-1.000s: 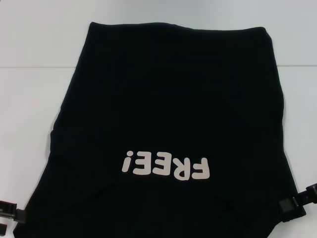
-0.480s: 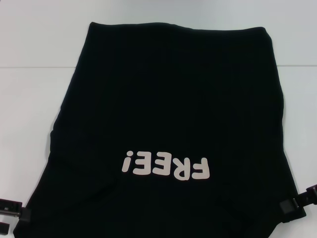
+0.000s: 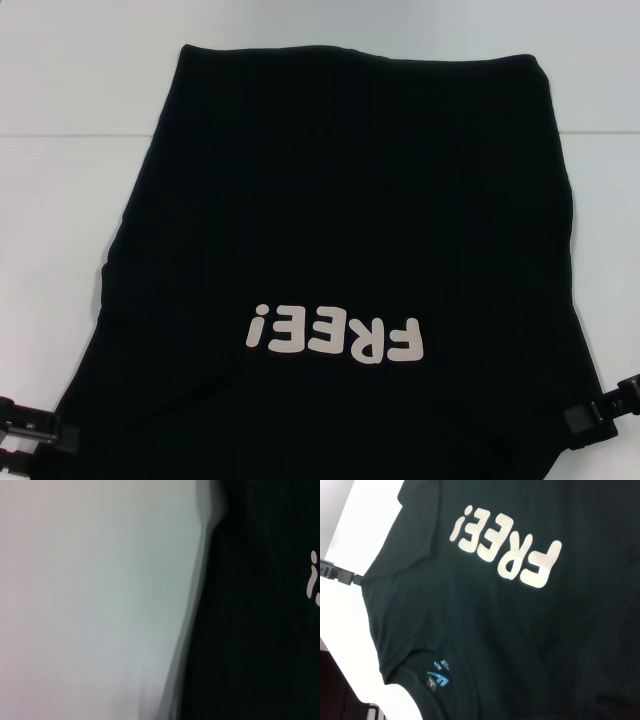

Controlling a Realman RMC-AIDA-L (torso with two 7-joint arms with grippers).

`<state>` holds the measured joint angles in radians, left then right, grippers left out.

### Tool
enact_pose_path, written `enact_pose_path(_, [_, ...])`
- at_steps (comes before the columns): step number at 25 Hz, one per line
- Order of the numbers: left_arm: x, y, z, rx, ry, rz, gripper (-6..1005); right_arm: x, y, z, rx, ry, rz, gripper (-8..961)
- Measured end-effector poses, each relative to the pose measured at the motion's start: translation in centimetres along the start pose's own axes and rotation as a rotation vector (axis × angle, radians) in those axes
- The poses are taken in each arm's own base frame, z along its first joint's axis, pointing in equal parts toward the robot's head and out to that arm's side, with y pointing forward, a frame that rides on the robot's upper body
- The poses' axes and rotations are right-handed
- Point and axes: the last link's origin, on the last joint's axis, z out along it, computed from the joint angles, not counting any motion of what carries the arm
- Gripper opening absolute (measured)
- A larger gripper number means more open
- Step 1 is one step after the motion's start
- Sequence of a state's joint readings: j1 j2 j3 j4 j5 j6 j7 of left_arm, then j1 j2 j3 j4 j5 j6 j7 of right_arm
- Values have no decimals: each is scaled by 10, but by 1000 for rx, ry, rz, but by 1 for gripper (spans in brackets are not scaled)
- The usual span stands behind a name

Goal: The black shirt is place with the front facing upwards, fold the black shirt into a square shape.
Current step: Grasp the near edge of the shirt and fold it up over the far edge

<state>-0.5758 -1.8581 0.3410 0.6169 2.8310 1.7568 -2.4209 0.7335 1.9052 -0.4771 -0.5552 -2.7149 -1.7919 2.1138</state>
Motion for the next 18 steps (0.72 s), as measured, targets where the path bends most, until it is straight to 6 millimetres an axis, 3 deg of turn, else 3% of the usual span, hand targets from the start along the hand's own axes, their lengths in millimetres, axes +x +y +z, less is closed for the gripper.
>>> enact_pose_path(18, [4, 3, 2, 1, 4, 19, 862, 0, 1, 2, -1, 13, -6, 84])
